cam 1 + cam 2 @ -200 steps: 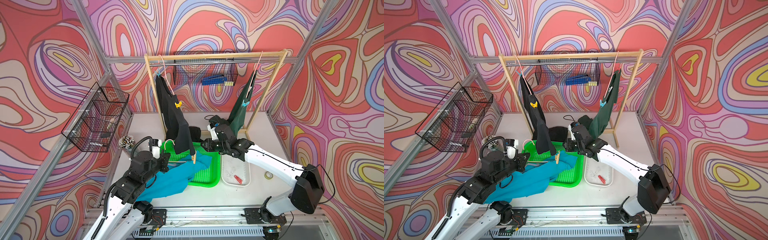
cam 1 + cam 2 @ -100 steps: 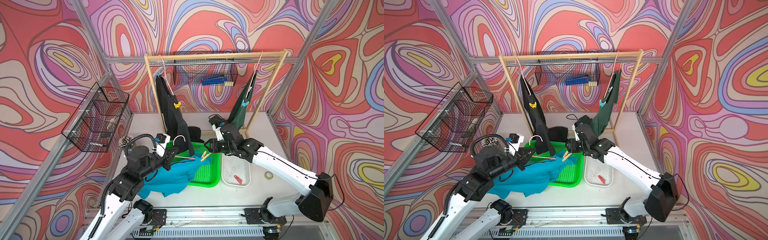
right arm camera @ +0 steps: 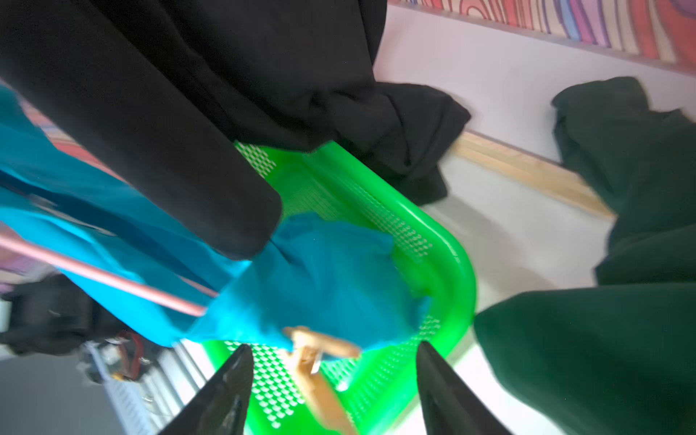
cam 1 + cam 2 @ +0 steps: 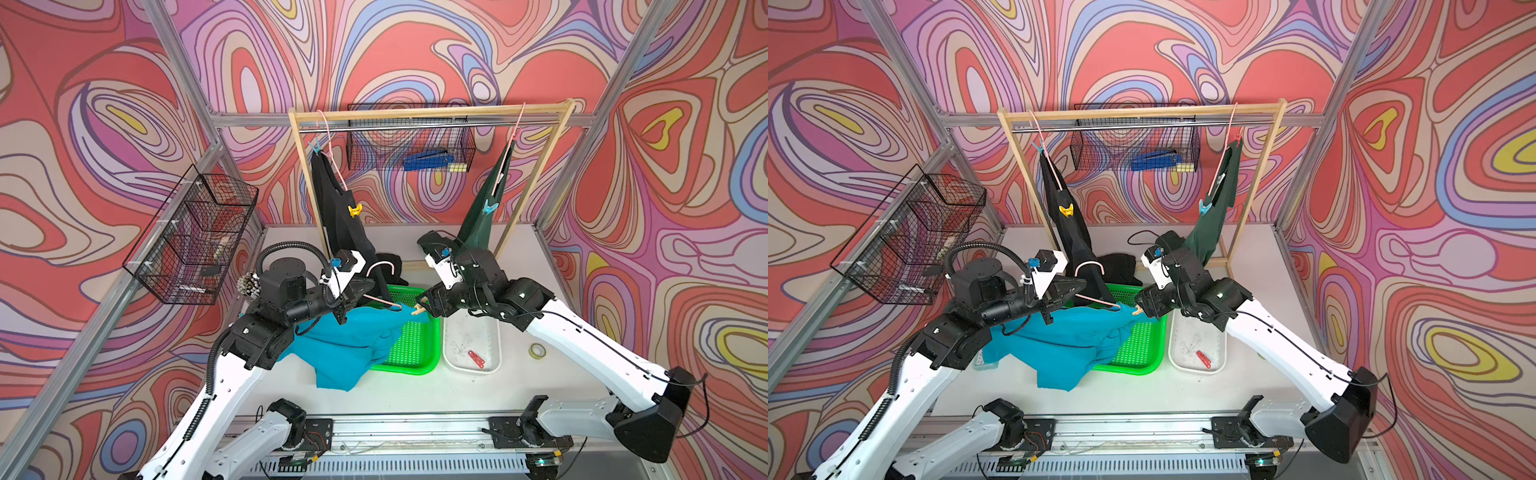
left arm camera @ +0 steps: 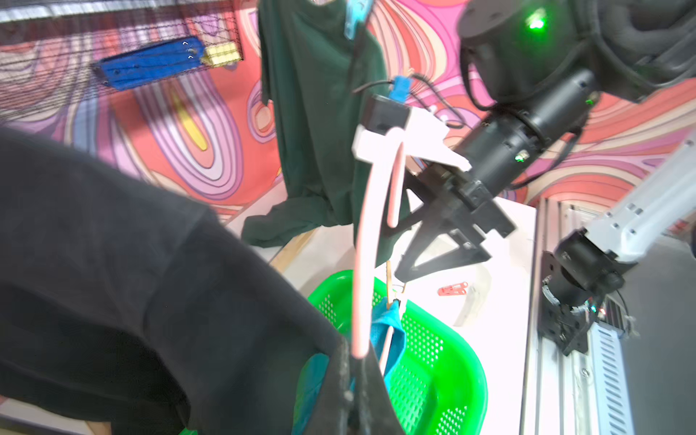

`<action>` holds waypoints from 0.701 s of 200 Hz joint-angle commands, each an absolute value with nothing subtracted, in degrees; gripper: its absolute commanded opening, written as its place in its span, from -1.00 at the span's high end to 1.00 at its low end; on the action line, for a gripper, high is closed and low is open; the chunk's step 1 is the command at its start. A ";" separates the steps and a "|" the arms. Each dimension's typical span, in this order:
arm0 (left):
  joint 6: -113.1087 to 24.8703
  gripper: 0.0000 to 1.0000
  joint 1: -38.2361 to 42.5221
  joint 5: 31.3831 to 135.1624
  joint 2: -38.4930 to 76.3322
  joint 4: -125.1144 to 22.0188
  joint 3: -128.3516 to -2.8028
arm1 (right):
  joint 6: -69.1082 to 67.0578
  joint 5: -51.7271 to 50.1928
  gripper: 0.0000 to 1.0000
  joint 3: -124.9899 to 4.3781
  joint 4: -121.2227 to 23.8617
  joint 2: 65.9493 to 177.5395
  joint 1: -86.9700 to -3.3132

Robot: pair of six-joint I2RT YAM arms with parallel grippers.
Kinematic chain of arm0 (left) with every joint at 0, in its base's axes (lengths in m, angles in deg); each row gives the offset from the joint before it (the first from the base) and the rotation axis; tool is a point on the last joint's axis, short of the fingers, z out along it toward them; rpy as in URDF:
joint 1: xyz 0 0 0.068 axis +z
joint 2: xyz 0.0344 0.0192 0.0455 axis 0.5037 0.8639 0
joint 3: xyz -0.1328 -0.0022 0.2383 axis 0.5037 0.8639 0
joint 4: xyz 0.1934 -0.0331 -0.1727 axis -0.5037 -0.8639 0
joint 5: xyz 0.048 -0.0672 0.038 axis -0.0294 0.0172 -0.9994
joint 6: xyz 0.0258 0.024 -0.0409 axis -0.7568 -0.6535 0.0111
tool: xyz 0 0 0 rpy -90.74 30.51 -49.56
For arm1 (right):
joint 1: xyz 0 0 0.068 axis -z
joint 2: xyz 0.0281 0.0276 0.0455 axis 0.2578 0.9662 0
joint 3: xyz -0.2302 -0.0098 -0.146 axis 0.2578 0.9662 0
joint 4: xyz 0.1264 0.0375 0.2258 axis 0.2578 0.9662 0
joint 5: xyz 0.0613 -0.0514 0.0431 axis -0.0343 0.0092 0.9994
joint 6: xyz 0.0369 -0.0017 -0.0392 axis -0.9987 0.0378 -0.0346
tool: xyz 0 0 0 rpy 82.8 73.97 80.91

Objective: Remove the clothespins securing t-shirts to the hanger
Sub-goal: Remove the clothespin from the hanger.

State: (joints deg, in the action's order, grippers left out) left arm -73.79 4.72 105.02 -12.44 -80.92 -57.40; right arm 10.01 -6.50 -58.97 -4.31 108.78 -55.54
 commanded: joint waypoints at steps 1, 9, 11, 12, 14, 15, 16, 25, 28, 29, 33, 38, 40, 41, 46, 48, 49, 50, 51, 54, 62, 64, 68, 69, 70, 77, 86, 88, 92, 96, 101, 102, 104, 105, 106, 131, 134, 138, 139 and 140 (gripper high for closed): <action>-79.26 1.00 4.70 109.80 -12.46 -84.57 -59.56 | 23.73 -8.51 -0.41 -62.71 2.38 111.64 -55.72; -79.46 1.00 4.71 110.09 -12.72 -84.51 -59.25 | 26.53 -7.46 -0.42 -63.05 2.38 111.77 -55.72; -79.52 1.00 4.74 110.18 -12.80 -84.59 -59.16 | 27.19 -7.18 -0.41 -63.10 2.20 111.79 -55.72; -79.52 1.00 4.75 110.21 -12.90 -84.58 -59.12 | 27.49 -7.07 -0.41 -63.14 2.11 111.80 -55.72; -79.64 1.00 4.75 110.19 -13.05 -84.57 -59.01 | 28.04 -6.73 -0.42 -63.17 1.93 111.67 -55.72; -79.76 1.00 4.71 110.17 -13.07 -84.52 -58.92 | 28.57 -6.54 -0.42 -63.18 1.84 111.65 -55.72; -79.82 1.00 4.73 110.16 -13.13 -84.50 -58.83 | 29.01 -6.22 -0.42 -63.18 1.80 111.59 -55.72; -80.14 1.00 4.73 109.71 -13.96 -84.03 -57.92 | 33.78 -3.50 -0.44 -63.15 1.13 110.76 -55.73; -80.15 1.00 4.68 109.52 -14.29 -83.76 -57.56 | 34.82 -2.83 -0.45 -62.84 0.60 110.33 -55.72; -80.24 1.00 4.72 109.40 -14.39 -83.68 -57.45 | 35.30 -2.44 -0.45 -62.74 0.38 110.19 -55.72; -80.39 1.00 4.75 109.22 -14.84 -83.46 -57.01 | 36.86 -1.08 -0.45 -62.25 -0.47 109.48 -55.72; -80.35 1.00 4.75 108.90 -15.40 -82.97 -56.52 | 39.12 0.40 -0.45 -61.45 -1.66 108.50 -55.72; -80.37 1.00 4.69 108.85 -15.63 -82.89 -56.30 | 40.07 0.79 -0.44 -61.03 -2.13 108.12 -55.72; -80.39 1.00 4.68 108.80 -15.72 -82.80 -56.20 | 40.34 1.13 -0.44 -60.79 -2.52 107.81 -55.72; -80.52 1.00 4.67 108.52 -16.17 -82.59 -55.89 | 42.65 2.36 -0.45 -59.67 -3.79 106.56 -55.72; -80.53 1.00 4.69 108.52 -16.30 -82.53 -55.74 | 43.32 3.01 -0.45 -59.16 -4.14 106.14 -55.72; -80.56 1.00 4.68 108.50 -16.37 -82.54 -55.71 | 43.60 3.39 -0.45 -58.97 -4.31 105.98 -55.72; -80.57 1.00 4.72 108.49 -16.49 -82.58 -55.64 | 43.95 3.70 -0.45 -58.84 -4.62 105.73 -55.72; -80.58 1.00 4.73 108.49 -16.55 -82.56 -55.57 | 44.26 3.95 -0.45 -58.64 -4.82 105.51 -55.72; -80.66 1.00 4.74 108.47 -16.67 -82.47 -55.50 | 44.98 4.55 -0.45 -58.12 -5.47 105.03 -55.72; -80.50 1.00 4.67 108.47 -17.02 -82.21 -55.19 | 46.25 5.83 -0.45 -57.54 -6.32 104.09 -55.72; -80.54 1.00 4.73 108.48 -17.06 -82.19 -55.15 | 46.38 6.14 -0.45 -57.60 -6.35 103.96 -55.72; -80.45 1.00 4.72 108.66 -17.05 -82.19 -55.07 | 46.51 6.71 -0.45 -57.90 -6.13 103.92 -55.72; -80.43 1.00 4.74 108.66 -17.09 -82.19 -55.06 | 46.51 6.77 -0.45 -58.03 -6.06 103.91 -55.72; -80.47 1.00 4.75 108.70 -17.11 -82.19 -55.06 | 46.55 6.85 -0.45 -58.10 -5.93 103.90 -55.72; -80.29 1.00 4.75 108.99 -17.14 -82.10 -54.82 | 46.67 7.74 -0.44 -59.19 -4.47 104.32 -55.72; -80.19 1.00 4.71 109.19 -17.16 -81.93 -54.54 | 46.71 9.00 -0.43 -60.77 -1.98 105.38 -55.72; -80.09 1.00 4.68 109.19 -17.21 -81.88 -54.53 | 46.64 9.31 -0.42 -61.19 -1.49 105.67 -55.72; -80.13 1.00 4.74 109.21 -17.22 -81.76 -54.40 | 46.49 10.01 -0.41 -62.00 -0.14 106.37 -55.72; -80.07 1.00 4.74 109.24 -17.30 -81.71 -54.22 | 46.32 10.69 -0.40 -62.75 1.12 107.13 -55.72; -80.15 1.00 4.75 109.32 -17.36 -81.52 -54.18 | 46.29 11.30 -0.38 -63.54 2.59 108.07 -55.72; -80.06 1.00 4.71 109.34 -17.33 -81.50 -54.17 | 46.31 11.26 -0.38 -63.67 2.87 108.26 -55.72; -80.06 1.00 4.70 109.34 -17.32 -81.49 -54.13 | 46.37 11.32 -0.37 -63.94 3.24 108.65 -55.72; -80.02 1.00 4.73 109.31 -17.32 -81.49 -54.15 | 46.31 11.36 -0.37 -64.04 3.46 108.82 -55.72; -80.04 1.00 4.74 109.29 -17.31 -81.49 -54.16 | 46.23 11.38 -0.37 -64.14 3.71 108.99 -55.72; -79.49 1.00 4.71 108.91 -17.75 -80.87 -53.91 | 46.33 12.28 -0.25 -65.75 7.14 113.30 -55.72; -79.53 1.00 4.73 108.81 -17.75 -80.87 -53.91 | 46.31 12.28 -0.23 -65.96 7.51 113.81 -55.73; -79.50 1.00 4.71 108.82 -17.83 -80.84 -53.91 | 46.25 12.43 -0.23 -66.20 7.67 114.15 -55.79; -79.47 1.00 4.73 108.79 -17.84 -80.90 -53.91 | 46.20 12.49 -0.23 -66.27 7.74 114.25 -55.80; -79.46 1.00 4.74 108.81 -17.84 -80.93 -53.91 | 46.22 12.60 -0.22 -66.35 7.78 114.30 -55.76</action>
